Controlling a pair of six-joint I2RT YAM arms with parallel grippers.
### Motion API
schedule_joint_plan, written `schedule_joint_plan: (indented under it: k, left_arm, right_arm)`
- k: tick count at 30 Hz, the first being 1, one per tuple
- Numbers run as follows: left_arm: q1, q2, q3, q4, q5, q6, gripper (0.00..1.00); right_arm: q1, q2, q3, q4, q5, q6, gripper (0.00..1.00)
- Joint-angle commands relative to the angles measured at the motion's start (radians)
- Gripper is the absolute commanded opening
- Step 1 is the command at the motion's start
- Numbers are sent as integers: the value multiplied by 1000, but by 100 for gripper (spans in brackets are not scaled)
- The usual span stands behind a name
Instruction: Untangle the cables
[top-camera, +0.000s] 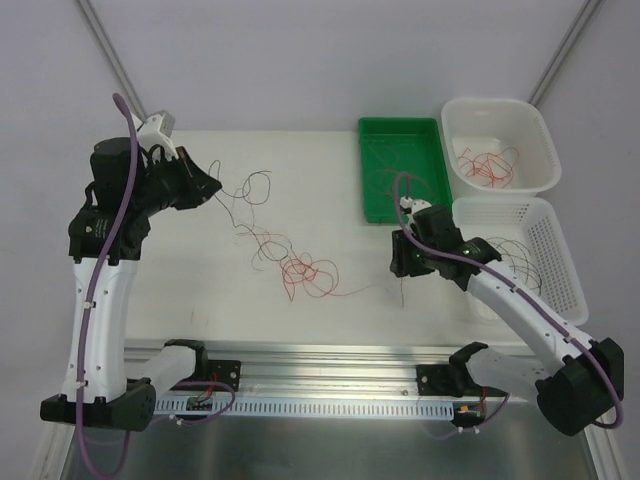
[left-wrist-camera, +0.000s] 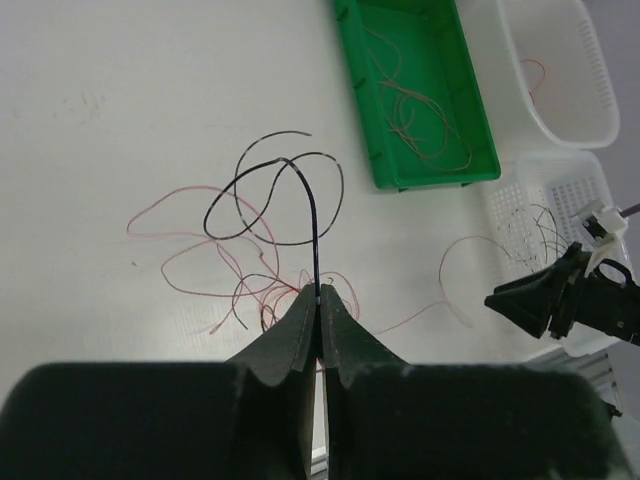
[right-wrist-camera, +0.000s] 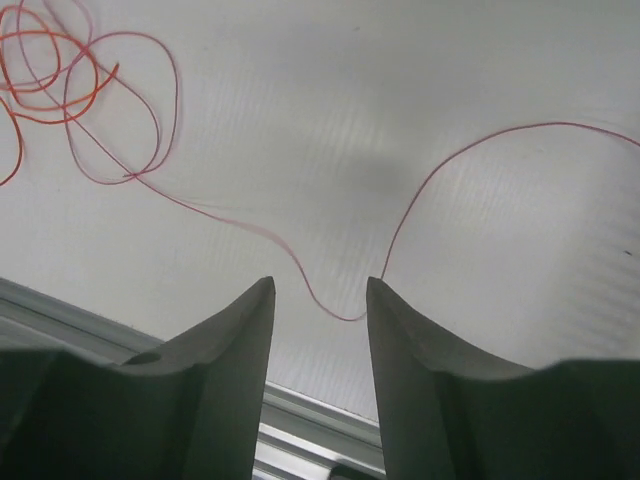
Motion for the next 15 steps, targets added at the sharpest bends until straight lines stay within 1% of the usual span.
schedule_joint_plan:
  k: [1, 2, 3, 4, 5, 7, 8, 10, 11, 13, 15]
  left_arm:
    - [2, -14, -78, -1, 97, -20, 0]
    - [-1, -16, -119, 1, 108, -23, 0]
    - [-5, -21, -139, 4, 105, -26, 0]
    - [-15, -22, -162, 13, 101, -26, 0]
    - [-16, -25, -206, 16, 85, -25, 0]
    - [-22, -31, -251, 30, 72, -20, 0]
    - [-24, -33, -292, 34, 61, -19, 0]
    - [-25, -33, -329, 48, 32, -13, 0]
    - [-25, -33, -357, 53, 27, -11, 0]
    - [-27, -30, -383, 57, 19, -7, 0]
    - [-27, -33, -411, 68, 22, -7, 0]
  right_arm:
    - [108, 32, 36, 72, -18, 32, 47]
    - [145, 49, 44, 92, -1, 36, 51]
    - [218, 55, 56, 103, 46, 47, 54]
    - [252, 64, 76, 135, 62, 68, 56]
    - [319, 80, 88, 155, 76, 81, 56]
    - [376, 100, 111, 232, 119, 99, 57]
    - [427, 126, 116, 265, 127, 120, 58]
    - [467, 159, 122, 371, 134, 139, 58]
    - [499, 187, 128, 396, 131, 148, 58]
    - [524, 276, 151, 445, 140, 153, 58]
    - [536, 369, 189, 467, 130, 183, 56]
